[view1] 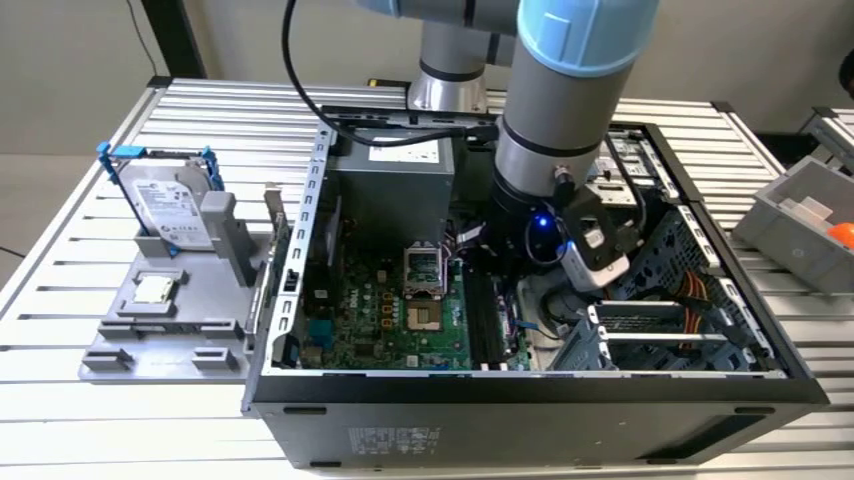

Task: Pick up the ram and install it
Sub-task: 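Insert the ram into the slot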

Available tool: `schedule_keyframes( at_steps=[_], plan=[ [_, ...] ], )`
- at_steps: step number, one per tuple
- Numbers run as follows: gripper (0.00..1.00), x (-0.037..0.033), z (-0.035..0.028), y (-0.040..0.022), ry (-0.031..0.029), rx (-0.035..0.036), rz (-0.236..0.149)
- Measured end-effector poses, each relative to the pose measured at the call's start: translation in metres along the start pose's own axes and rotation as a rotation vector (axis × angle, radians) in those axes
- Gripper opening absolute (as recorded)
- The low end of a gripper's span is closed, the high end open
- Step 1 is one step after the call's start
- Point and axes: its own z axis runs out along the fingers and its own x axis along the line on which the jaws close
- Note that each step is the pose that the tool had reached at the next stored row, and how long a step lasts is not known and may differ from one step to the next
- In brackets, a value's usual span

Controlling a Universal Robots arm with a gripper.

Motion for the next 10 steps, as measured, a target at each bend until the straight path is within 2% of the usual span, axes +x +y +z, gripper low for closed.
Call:
schedule_keyframes(
  at_steps=[5,10],
  plan=[
    [0.0,0.0001,0.003,-0.0006,0.0002,0.0054,0.0],
    [0.0,0.0003,0.0065,-0.0009,0.0002,0.0062,0.0]
  ],
)
